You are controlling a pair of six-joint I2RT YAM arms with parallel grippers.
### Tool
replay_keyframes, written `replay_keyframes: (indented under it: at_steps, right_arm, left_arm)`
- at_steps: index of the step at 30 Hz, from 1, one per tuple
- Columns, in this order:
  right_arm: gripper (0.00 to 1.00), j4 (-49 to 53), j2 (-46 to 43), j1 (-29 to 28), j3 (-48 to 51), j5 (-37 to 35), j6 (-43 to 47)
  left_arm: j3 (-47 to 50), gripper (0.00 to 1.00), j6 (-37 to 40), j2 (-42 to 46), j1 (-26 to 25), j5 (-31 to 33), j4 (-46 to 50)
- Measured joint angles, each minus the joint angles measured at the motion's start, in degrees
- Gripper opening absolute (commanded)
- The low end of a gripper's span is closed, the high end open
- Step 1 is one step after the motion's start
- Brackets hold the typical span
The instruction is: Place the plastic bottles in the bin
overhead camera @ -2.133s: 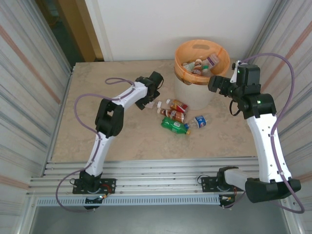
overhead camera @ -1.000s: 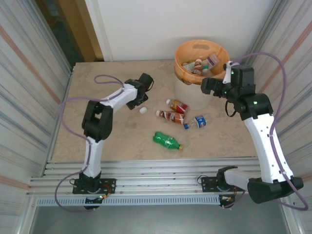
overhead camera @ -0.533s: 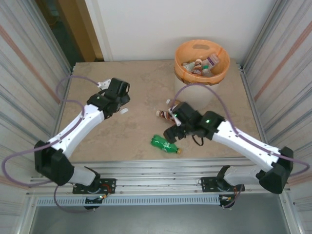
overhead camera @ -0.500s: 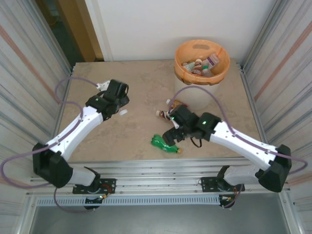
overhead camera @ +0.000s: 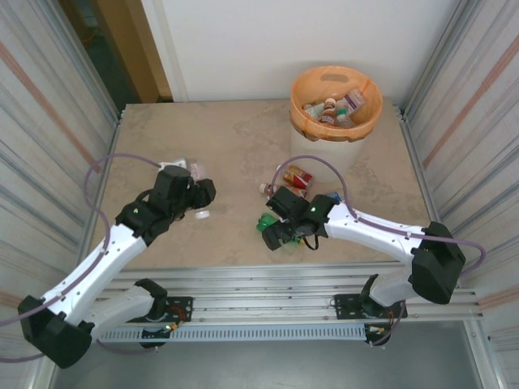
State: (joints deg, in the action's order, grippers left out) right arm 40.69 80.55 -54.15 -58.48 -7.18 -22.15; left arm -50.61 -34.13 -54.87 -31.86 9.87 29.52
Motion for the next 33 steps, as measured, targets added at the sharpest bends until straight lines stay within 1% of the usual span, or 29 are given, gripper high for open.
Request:
replay_keyframes:
  at_steps: [4,9,12,15,19,21,22,26,30,33]
  right_arm:
    - [1.0,-1.7,0.0,2.6,0.0,2.3,-0.8]
    - [0.94,-4.0,-2.0,7.1,0.1,7.9,-2.8]
    - [0.91,-5.4,-4.8,10.2,0.1,12.0,-4.4]
    - [0.91,-6.3,-8.1,12.9,-0.2,15.9,-6.0]
    - [0.9,-7.3,-10.6,14.6,-2.7,20.8,-8.2]
    - [0.88,-8.5,-11.1,15.1,-4.6,23.9,-9.6]
    - [0.88,-9.2,-11.1,15.3,-5.5,25.7,-10.5]
    - [0.88,-12.2,-11.1,15.6,-8.0,32.3,-13.3]
    - [0.86,-13.7,-11.1,15.6,-9.3,36.0,-15.0]
    - [0.82,-14.1,-10.8,15.5,-9.5,37.5,-15.6]
  left_arm:
    - [4.0,0.45,7.6,3.5,-1.9,-4.6,-3.9]
    - [8.5,0.44,17.2,6.9,-4.7,-10.5,-10.2]
    - [11.0,0.44,21.0,8.0,-5.3,-13.3,-13.9]
    - [12.7,0.44,23.8,8.1,-5.4,-15.5,-16.5]
    - [13.5,0.44,27.2,8.0,-6.8,-17.7,-19.5]
    - [13.5,0.43,29.1,7.7,-8.1,-18.3,-20.7]
    - [13.5,0.41,30.3,7.4,-9.0,-18.4,-21.4]
    - [13.5,0.41,34.4,5.0,-11.9,-18.4,-23.4]
    - [13.4,0.41,37.1,1.9,-12.5,-18.4,-24.2]
    - [12.8,0.41,38.9,-0.7,-13.1,-18.4,-24.4]
